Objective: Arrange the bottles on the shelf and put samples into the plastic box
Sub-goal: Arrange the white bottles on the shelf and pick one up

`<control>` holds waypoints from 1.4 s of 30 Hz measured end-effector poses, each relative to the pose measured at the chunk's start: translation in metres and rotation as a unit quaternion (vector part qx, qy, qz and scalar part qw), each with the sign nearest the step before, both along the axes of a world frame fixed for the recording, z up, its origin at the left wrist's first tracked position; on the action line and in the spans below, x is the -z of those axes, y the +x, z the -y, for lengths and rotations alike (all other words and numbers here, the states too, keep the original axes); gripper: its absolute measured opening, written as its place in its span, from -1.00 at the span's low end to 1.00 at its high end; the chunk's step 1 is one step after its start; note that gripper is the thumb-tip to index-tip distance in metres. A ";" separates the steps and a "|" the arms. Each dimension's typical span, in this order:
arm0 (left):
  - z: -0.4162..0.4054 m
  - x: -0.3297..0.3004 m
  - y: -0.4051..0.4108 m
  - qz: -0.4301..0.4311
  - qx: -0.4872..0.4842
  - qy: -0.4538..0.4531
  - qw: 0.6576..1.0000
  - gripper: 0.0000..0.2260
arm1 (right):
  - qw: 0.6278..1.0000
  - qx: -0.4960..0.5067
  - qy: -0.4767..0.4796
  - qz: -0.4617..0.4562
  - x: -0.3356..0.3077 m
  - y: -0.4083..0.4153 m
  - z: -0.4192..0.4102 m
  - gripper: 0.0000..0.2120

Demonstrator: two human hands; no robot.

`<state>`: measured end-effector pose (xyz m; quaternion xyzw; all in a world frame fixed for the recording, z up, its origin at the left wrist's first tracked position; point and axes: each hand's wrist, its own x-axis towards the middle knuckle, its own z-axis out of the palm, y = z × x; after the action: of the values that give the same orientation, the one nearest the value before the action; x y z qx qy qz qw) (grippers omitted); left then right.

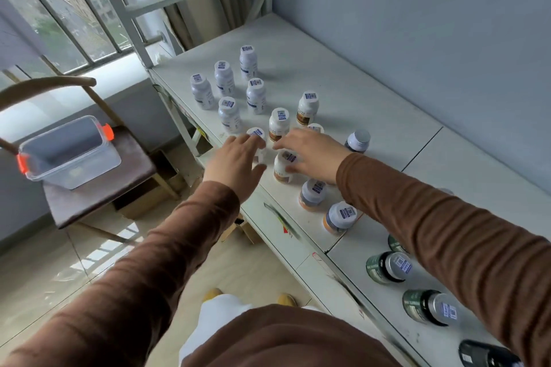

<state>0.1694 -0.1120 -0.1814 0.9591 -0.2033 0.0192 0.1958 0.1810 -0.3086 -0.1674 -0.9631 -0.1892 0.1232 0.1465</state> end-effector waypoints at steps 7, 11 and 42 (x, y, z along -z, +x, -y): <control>0.010 0.046 -0.017 -0.139 -0.047 -0.108 0.983 -0.57 | 1.000 0.005 0.006 0.001 0.005 0.000 -0.004 -0.69; 0.018 0.037 -0.025 -0.235 -0.055 -0.371 0.897 -0.61 | 0.978 0.106 0.177 -0.018 -0.021 -0.010 0.006 -0.69; 0.017 0.037 -0.020 -0.190 -0.059 -0.241 0.950 -0.45 | 0.992 0.083 0.083 0.036 -0.022 -0.027 -0.003 -0.65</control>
<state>0.1493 -0.1285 -0.2188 0.8796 -0.0942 -0.1037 0.4546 0.1545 -0.3055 -0.1453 -0.9639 -0.1230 0.0597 0.2283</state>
